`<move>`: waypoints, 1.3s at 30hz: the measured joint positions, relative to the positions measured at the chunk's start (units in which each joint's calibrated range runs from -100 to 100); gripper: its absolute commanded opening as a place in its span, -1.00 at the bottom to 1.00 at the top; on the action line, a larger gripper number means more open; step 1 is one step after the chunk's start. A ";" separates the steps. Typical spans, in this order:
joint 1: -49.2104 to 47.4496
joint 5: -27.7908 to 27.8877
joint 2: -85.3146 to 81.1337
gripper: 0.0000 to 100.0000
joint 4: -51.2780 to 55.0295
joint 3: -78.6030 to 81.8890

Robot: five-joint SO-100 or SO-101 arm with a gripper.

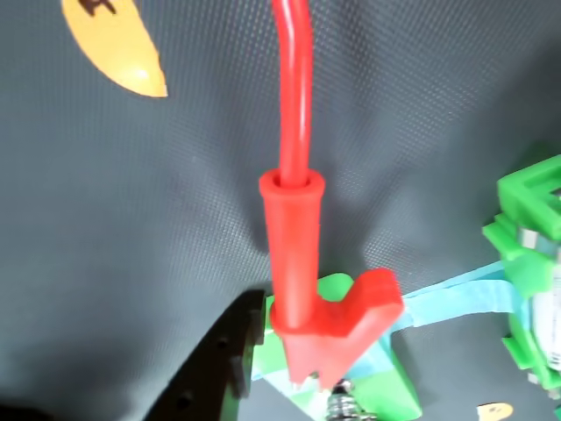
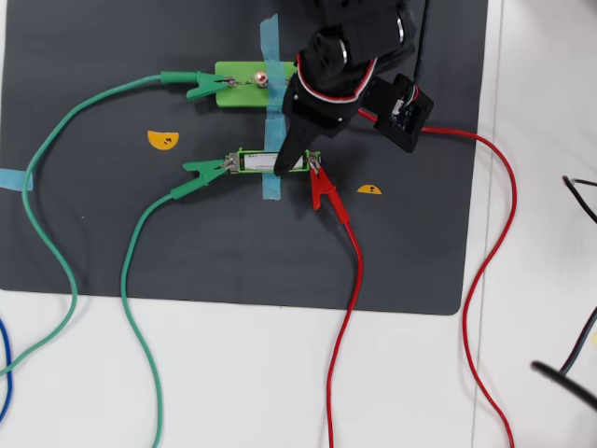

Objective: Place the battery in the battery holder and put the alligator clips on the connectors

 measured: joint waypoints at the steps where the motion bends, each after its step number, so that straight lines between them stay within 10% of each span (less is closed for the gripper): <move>1: 0.00 0.00 -0.25 -0.11 0.17 0.62; 22: -0.45 0.36 -11.68 -0.11 -2.40 5.95; 39: -0.34 16.85 -34.69 -0.13 -2.83 18.21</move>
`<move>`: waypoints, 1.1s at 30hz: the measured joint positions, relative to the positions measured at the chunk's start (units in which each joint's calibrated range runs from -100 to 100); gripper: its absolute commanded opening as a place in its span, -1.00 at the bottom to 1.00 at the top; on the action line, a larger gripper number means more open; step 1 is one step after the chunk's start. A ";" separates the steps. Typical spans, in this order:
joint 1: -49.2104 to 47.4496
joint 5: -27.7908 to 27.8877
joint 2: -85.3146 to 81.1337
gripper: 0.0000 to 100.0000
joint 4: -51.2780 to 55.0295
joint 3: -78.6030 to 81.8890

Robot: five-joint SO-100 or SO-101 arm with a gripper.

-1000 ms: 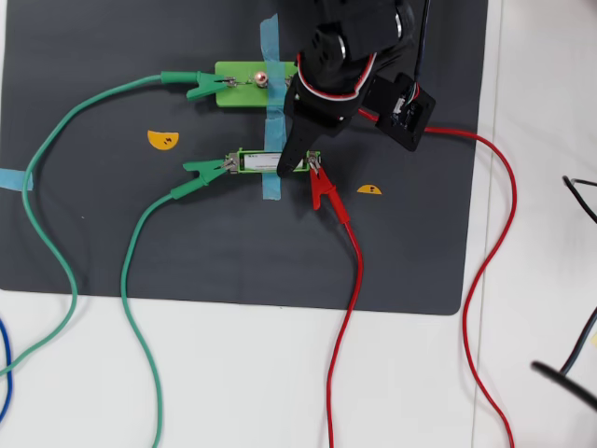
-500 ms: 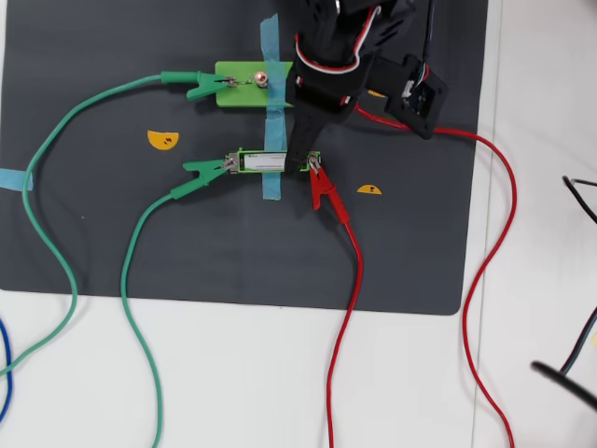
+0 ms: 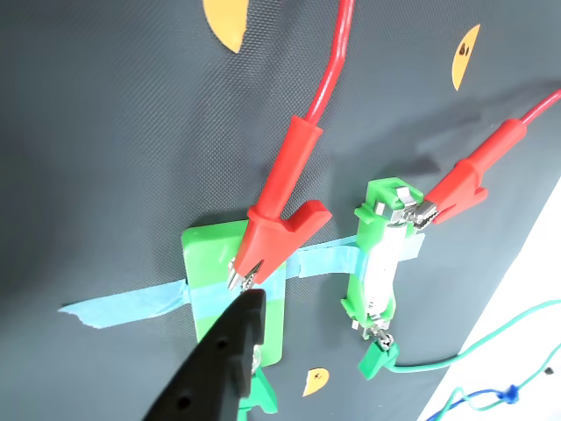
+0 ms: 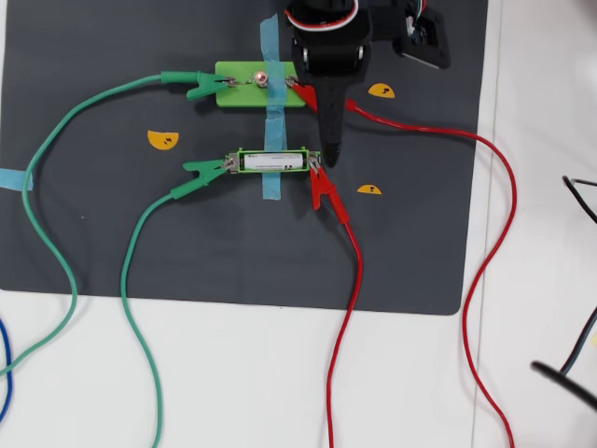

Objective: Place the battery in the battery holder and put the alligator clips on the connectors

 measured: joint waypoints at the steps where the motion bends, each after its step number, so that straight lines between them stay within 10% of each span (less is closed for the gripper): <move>1: 0.45 1.19 -1.76 -0.13 0.00 1.07; 17: 14.56 5.12 -32.68 -0.14 -9.52 20.79; 27: 15.01 7.29 -46.37 -0.83 -9.70 28.70; 33: 15.01 8.27 -52.58 -0.90 -10.04 32.96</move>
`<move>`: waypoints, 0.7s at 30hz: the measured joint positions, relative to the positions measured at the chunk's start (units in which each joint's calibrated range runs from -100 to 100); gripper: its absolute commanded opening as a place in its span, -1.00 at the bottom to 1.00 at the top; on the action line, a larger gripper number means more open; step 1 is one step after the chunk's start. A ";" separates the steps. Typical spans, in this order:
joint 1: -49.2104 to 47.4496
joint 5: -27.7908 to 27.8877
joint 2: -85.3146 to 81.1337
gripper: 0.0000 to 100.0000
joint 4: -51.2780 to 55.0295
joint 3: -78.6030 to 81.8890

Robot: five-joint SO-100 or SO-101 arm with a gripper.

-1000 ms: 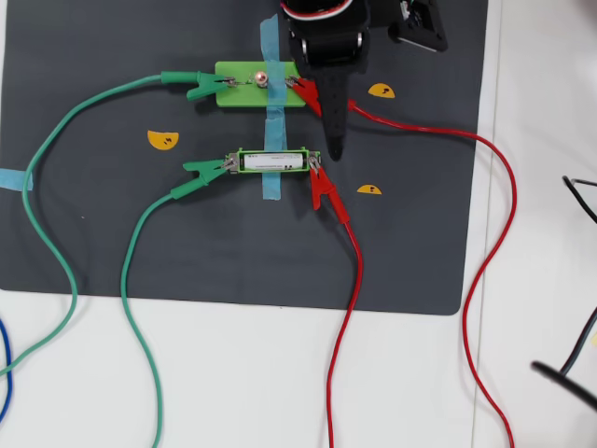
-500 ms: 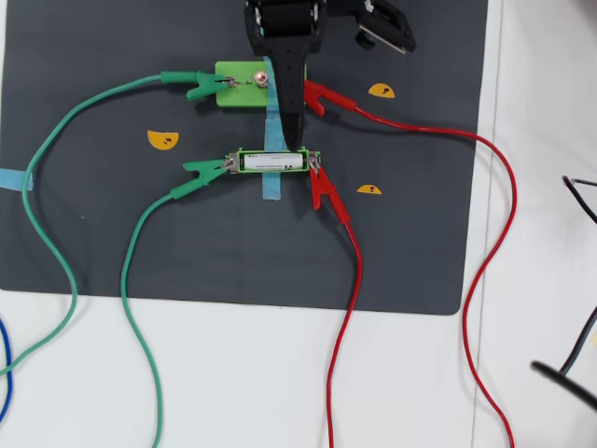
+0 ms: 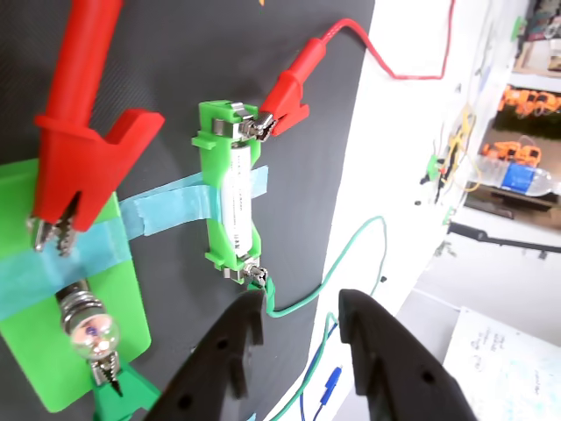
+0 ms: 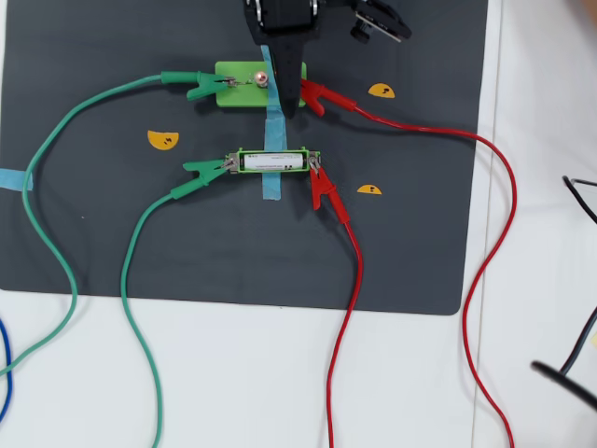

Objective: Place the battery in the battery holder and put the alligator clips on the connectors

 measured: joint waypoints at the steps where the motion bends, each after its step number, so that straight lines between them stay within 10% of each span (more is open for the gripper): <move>1: 0.00 0.00 -1.01 -0.90 0.00 0.71; 21: 2.13 1.65 -4.54 -0.90 0.43 5.78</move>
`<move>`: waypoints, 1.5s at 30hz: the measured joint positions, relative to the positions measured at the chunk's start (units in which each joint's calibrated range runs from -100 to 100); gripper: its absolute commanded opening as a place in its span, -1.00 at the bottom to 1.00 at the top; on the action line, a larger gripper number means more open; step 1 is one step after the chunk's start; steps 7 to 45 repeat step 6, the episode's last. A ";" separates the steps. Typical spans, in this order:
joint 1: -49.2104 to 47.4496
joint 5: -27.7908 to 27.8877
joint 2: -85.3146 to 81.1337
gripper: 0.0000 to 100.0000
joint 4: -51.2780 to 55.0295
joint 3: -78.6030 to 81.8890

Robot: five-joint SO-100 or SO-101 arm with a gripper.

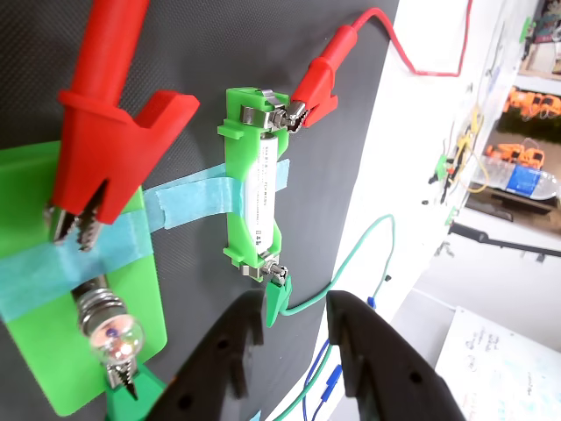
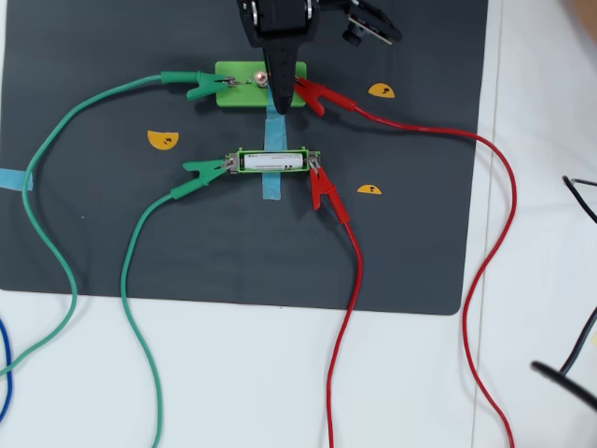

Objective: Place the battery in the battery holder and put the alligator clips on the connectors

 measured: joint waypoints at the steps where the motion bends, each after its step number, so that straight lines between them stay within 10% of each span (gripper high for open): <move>1: 0.00 0.00 -0.08 -0.90 0.00 0.27; 45: 0.00 0.00 -0.17 -0.90 -0.09 1.95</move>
